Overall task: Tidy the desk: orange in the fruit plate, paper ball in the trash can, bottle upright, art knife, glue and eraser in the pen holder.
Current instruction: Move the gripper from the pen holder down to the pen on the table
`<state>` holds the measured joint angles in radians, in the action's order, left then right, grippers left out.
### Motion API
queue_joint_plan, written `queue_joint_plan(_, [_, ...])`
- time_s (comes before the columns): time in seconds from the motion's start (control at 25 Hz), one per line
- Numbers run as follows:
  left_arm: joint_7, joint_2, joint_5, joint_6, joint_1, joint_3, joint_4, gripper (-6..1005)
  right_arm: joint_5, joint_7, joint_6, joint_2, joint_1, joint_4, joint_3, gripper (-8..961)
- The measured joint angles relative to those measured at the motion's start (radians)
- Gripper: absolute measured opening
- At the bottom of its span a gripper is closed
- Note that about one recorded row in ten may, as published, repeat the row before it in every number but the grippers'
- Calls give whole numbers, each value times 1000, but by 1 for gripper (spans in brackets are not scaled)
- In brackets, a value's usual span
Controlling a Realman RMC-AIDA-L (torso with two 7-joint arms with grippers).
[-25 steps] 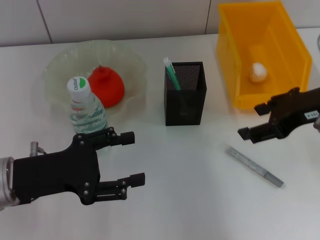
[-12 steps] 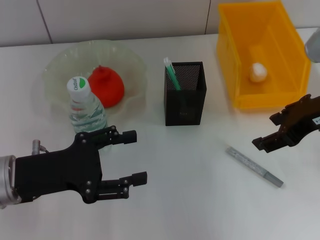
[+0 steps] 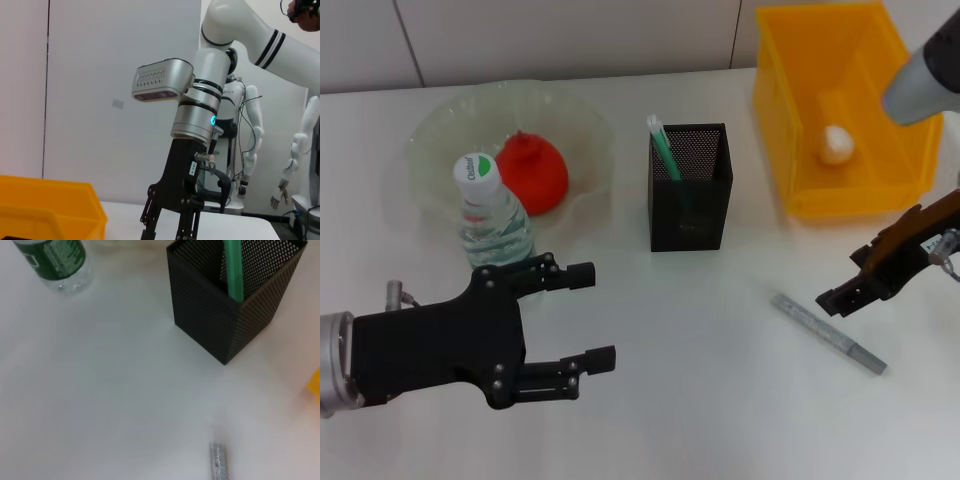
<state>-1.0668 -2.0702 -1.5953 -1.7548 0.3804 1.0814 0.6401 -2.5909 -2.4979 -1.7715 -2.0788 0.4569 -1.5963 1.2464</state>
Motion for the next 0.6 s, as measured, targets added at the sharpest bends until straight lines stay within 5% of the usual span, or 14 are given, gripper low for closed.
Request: queue_joint_plan(0.6, [5, 1, 0, -7, 1, 1, -5, 802, -25, 7, 60, -1, 68, 159, 3, 752])
